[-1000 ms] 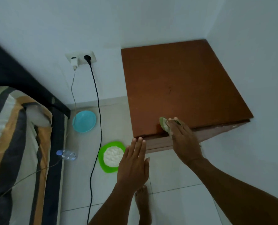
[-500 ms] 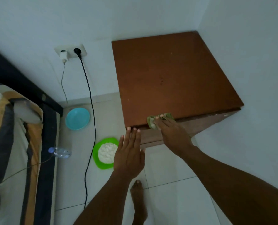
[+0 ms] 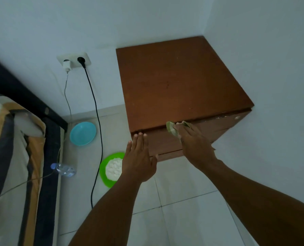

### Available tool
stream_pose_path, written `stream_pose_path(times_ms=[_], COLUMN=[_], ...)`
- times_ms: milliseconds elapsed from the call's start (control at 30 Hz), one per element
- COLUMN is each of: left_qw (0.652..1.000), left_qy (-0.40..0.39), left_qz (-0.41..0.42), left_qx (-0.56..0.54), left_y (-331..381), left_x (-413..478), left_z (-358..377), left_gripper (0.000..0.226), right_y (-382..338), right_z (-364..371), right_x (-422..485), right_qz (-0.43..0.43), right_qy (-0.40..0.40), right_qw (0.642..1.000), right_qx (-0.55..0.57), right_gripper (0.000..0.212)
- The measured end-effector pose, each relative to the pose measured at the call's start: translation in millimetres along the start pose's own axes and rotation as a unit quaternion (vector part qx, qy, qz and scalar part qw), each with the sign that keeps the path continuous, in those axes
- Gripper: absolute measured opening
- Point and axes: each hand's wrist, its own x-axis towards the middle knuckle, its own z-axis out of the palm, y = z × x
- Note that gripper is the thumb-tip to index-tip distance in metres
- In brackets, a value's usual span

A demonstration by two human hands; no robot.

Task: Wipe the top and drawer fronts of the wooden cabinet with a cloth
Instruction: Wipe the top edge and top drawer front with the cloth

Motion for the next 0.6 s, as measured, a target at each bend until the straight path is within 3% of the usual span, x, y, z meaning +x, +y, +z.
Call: stream_pose_path(times_ms=[233,500,600], left_qw=[0.998,0.985,0.976], left_qy=[0.065,0.169,0.212], left_qz=[0.017,0.013,0.012], left_qx=[0.010,0.033,0.036], left_y=[-8,-9,-10], left_x=[3,16,22], left_z=[23,52,62], left_gripper=[0.092,0.087,0.087], right_y=[3,15,25], right_z=[40,92,111], right_x=[10,-10,-7], right_qz=[0.000,-0.068,-0.090], right_qy=[0.079,0.177,0.220], right_qw=[0.997,0.981,0.971], right_qx=[-0.016,-0.028,-0.021], right_gripper=[0.047,0.055,0.049])
